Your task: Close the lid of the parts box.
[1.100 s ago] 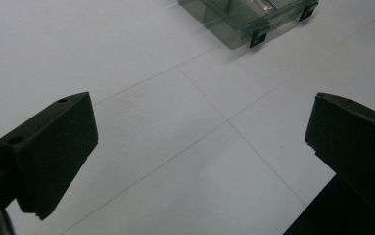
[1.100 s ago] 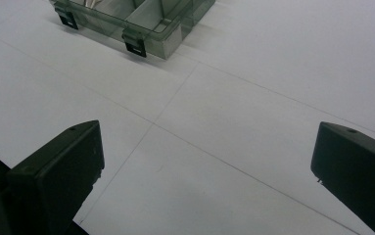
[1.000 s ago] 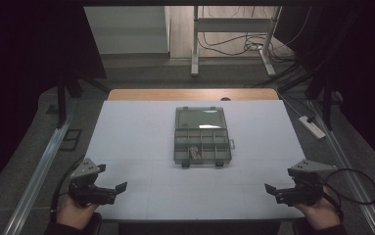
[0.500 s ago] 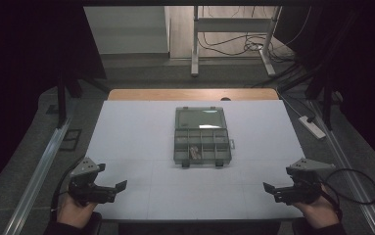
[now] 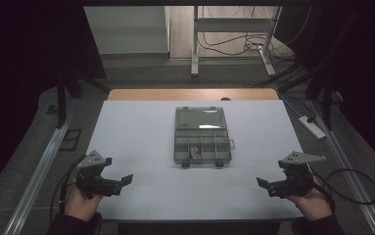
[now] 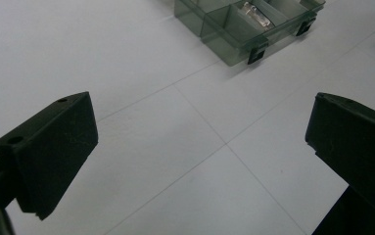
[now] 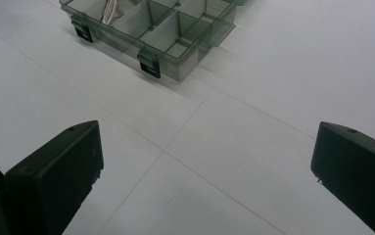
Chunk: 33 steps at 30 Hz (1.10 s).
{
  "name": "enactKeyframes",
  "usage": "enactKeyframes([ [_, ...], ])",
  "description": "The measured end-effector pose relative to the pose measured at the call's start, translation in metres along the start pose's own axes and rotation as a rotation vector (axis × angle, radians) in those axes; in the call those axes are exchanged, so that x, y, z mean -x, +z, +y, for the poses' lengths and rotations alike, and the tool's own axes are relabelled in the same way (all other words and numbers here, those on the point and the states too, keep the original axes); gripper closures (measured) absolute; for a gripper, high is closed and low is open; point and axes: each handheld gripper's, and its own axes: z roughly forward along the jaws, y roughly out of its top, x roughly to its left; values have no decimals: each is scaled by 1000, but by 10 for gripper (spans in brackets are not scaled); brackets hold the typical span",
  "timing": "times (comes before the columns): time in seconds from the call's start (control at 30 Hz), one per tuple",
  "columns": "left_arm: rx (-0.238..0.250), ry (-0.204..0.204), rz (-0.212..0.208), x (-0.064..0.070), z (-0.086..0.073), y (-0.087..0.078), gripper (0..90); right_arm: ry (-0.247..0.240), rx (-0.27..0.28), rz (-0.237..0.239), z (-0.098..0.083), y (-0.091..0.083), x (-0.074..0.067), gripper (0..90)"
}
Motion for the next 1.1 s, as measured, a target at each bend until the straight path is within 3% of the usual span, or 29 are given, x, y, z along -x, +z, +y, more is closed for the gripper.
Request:
enactKeyframes([
  [0.27, 8, 20, -47, -3, 6, 11, 0, -33, 5, 18, 9, 7, 1, 0],
  [0.63, 3, 32, -59, -4, 18, 25, 0, -54, 4, 34, 26, 19, 1, 0],
  [1.1, -9, 86, -101, -6, 41, 52, 0, -88, 6, 60, 48, 38, 5, 0],
])
